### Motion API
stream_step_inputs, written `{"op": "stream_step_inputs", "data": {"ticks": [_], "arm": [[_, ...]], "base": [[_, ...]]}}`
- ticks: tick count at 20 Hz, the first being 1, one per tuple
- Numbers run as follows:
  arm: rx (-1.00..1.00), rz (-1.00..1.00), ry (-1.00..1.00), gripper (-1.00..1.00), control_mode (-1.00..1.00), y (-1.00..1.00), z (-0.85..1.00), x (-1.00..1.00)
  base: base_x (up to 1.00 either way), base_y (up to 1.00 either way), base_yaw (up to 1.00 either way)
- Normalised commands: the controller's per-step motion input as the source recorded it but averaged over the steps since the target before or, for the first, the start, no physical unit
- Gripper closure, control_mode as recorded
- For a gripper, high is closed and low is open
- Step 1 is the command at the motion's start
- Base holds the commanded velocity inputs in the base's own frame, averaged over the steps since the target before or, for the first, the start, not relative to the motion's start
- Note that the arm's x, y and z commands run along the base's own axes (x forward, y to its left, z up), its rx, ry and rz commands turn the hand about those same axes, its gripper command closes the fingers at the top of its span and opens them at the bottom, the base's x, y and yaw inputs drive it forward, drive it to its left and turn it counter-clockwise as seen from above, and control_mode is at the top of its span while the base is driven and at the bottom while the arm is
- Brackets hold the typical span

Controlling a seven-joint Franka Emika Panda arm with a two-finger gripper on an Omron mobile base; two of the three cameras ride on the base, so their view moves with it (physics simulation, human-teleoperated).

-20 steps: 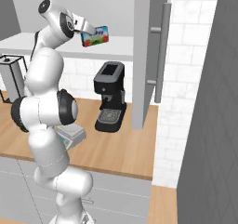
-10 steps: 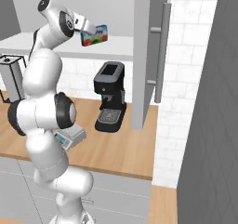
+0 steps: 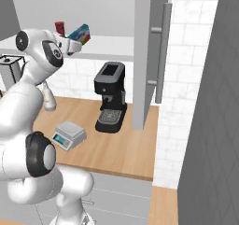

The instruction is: Pick the boxed food and place it on the digital scale for weighing, and close the cabinet.

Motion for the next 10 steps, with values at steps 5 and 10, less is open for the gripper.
{"op": "stream_step_inputs", "data": {"ticks": [5, 10], "arm": [[0.0, 0.12, 0.05, 1.0, -1.0, 0.08, 0.66, -1.0], [0.02, 0.21, 0.1, 1.0, -1.0, 0.0, 0.53, -1.0]], "base": [[0.0, 0.0, 0.0], [0.0, 0.0, 0.0]]}}
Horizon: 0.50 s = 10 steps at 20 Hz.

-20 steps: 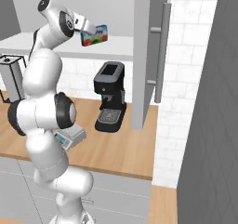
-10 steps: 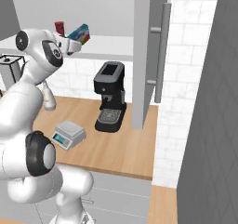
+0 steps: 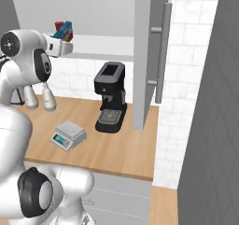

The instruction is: Pick the boxed food and place it on the digital scale for weighing, and close the cabinet.

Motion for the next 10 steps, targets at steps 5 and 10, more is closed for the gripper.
{"op": "stream_step_inputs", "data": {"ticks": [5, 10], "arm": [[-0.02, 0.39, 0.09, 1.0, -1.0, -0.1, -0.28, -0.93], [-0.07, 0.46, -0.04, 1.0, -1.0, -0.03, -0.73, -0.6]], "base": [[0.0, 0.0, 0.0], [0.0, 0.0, 0.0]]}}
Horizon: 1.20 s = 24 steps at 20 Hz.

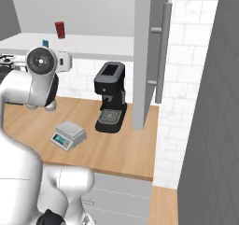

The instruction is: Pick the boxed food and place it on the digital scale for weighing, and close the cabinet.

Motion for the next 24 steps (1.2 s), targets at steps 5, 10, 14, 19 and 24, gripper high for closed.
{"op": "stream_step_inputs", "data": {"ticks": [5, 10, 14, 19, 24], "arm": [[-0.11, 0.46, 0.0, 1.0, -1.0, 0.02, -0.97, -0.12], [-0.13, 0.31, 0.13, 1.0, -1.0, 0.05, -0.96, 0.13], [-0.07, 0.2, 0.13, 1.0, -1.0, 0.0, -0.97, 0.36], [0.0, 0.15, 0.18, 1.0, -1.0, -0.01, -0.84, 0.54], [0.0, 0.1, 0.0, 1.0, -1.0, -0.03, -0.54, 0.28]], "base": [[0.0, 0.0, 0.0], [0.0, 0.0, 0.0], [0.0, 0.0, 0.0], [0.0, 0.0, 0.0], [0.0, 0.0, 0.0]]}}
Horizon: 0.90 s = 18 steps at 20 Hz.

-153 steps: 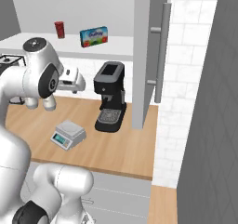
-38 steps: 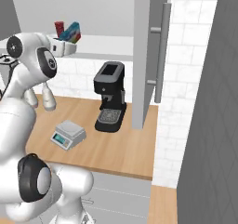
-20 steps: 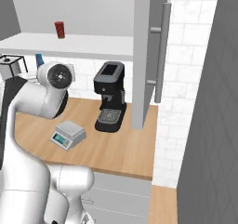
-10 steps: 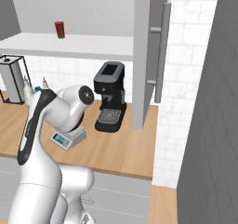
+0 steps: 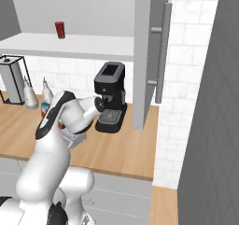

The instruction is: Pick the boxed food and place it on the digital scale for weighing, and close the cabinet.

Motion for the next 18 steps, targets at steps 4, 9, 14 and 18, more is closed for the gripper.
{"op": "stream_step_inputs", "data": {"ticks": [4, 9, 14, 18], "arm": [[0.0, 0.02, -0.07, 1.0, -1.0, -0.14, -0.43, 0.18], [-0.03, 0.0, -0.11, 1.0, -1.0, -0.06, -0.47, 0.19], [-0.03, -0.07, -0.02, 1.0, -1.0, 0.0, -0.28, 0.2], [0.0, -0.1, 0.04, 1.0, -1.0, 0.0, -0.08, 0.31]], "base": [[0.0, 0.0, 0.0], [0.0, 0.0, 0.0], [0.0, 0.0, 0.0], [0.0, 0.0, 0.0]]}}
